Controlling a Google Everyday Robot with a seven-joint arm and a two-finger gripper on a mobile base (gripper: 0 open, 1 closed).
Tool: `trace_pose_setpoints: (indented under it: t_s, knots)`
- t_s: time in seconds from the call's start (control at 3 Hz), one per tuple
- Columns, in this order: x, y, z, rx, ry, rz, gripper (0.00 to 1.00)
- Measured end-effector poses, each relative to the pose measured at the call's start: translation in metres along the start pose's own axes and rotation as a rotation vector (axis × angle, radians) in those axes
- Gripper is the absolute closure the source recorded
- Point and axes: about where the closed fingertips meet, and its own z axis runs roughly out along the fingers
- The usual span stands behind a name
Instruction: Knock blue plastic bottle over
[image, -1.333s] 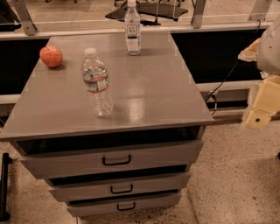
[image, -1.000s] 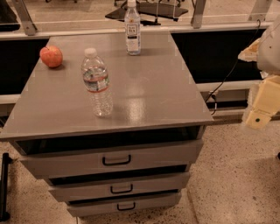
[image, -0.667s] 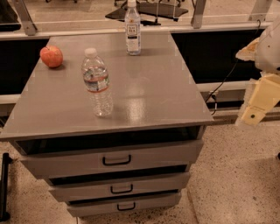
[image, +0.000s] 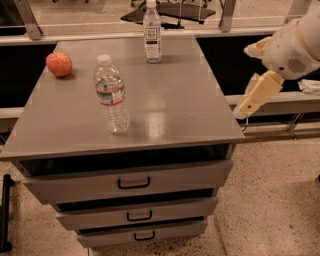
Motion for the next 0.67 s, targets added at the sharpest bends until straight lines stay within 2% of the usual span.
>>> trace_pose_setpoints:
  t_s: [0.33, 0.67]
  knots:
    - [-0.048, -0.038, 0.054, 0.037, -0.221, 0.003, 0.00]
    - [-0.093, -0.064, 0.087, 0.092, -0.369, 0.032, 0.00]
